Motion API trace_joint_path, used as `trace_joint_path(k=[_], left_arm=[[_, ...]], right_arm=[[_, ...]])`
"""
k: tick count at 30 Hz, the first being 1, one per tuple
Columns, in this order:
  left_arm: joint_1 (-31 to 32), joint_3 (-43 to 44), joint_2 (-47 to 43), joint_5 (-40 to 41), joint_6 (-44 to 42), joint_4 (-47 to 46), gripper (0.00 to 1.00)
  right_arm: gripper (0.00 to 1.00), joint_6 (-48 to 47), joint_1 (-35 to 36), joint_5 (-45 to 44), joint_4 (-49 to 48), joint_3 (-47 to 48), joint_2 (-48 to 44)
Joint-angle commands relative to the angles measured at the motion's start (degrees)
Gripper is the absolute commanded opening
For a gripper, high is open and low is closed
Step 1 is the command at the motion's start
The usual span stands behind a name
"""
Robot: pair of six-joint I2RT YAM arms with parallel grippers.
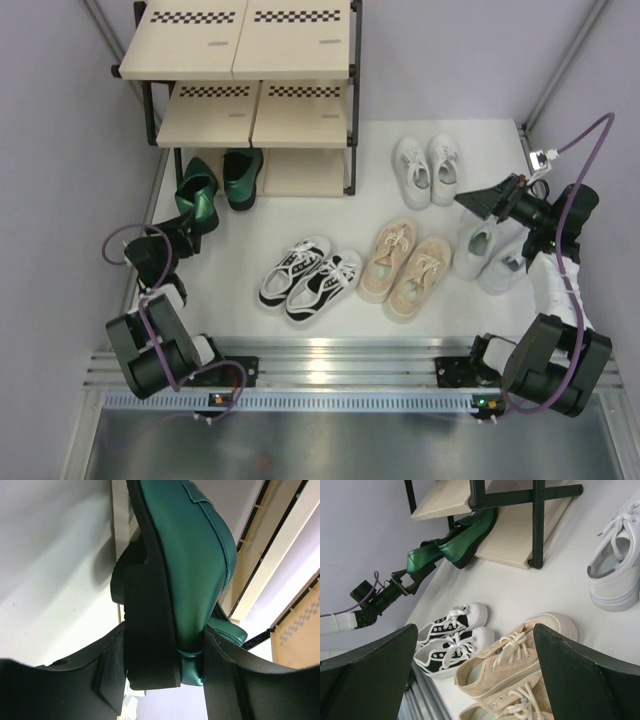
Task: Place and organize the shoes onto the shoe shelf
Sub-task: Place the shoe at the shoe shelf.
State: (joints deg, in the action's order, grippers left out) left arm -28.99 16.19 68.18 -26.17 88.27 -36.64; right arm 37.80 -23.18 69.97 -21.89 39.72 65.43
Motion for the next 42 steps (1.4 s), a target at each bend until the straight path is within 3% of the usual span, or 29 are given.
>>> trace_joint_path(k=[1, 6, 11, 14, 28, 32, 33, 34, 42], left_arm=[[-3.0, 7.7, 5.27, -10.29, -1.95, -15.21, 0.0], [-3.44, 13.78, 15.37, -18.45, -6.35, -12.23, 0.0], [-3.35, 16.51, 20.41, -19.53, -8.81, -10.56, 0.0], [-3.35, 17.91, 21.64, -18.3, -11.8, -6.96, 0.07], [-3.26, 23.98, 29.11, -16.01, -16.28, -2.12, 0.73], [-3.26, 24.68, 29.81, -15.66, -16.46, -0.97, 0.8], [-3.26, 24.95, 30.08, -15.92, -16.38, -0.8, 0.88], [-3.35, 25.12, 30.17, -15.84, -16.29, -0.8, 0.9], [-3.35, 27.23, 28.33, -15.14, -17.77, 2.71, 0.95]], right_arm=[[0.99, -0.36, -0.82, 0.95, -4.21, -0.26, 0.05], [0.99, -0.45, -0.9, 0.86, -4.3, -0.26, 0.05], [0.99, -0.8, -0.9, 0.6, -4.13, -0.26, 0.22], [0.99, -0.97, -0.99, 0.6, -3.95, -0.26, 0.4], [0.99, -2.82, -0.99, 0.25, -1.93, 0.09, 0.49], [1.0, -3.26, -1.08, -0.01, -1.4, 0.0, 0.31], [0.99, -3.26, -1.17, 0.07, -1.4, 0.09, 0.31], [0.99, -3.26, -1.25, -0.01, -1.31, 0.0, 0.05], [0.99, -3.7, -1.96, 0.07, -0.7, 0.09, -0.48]])
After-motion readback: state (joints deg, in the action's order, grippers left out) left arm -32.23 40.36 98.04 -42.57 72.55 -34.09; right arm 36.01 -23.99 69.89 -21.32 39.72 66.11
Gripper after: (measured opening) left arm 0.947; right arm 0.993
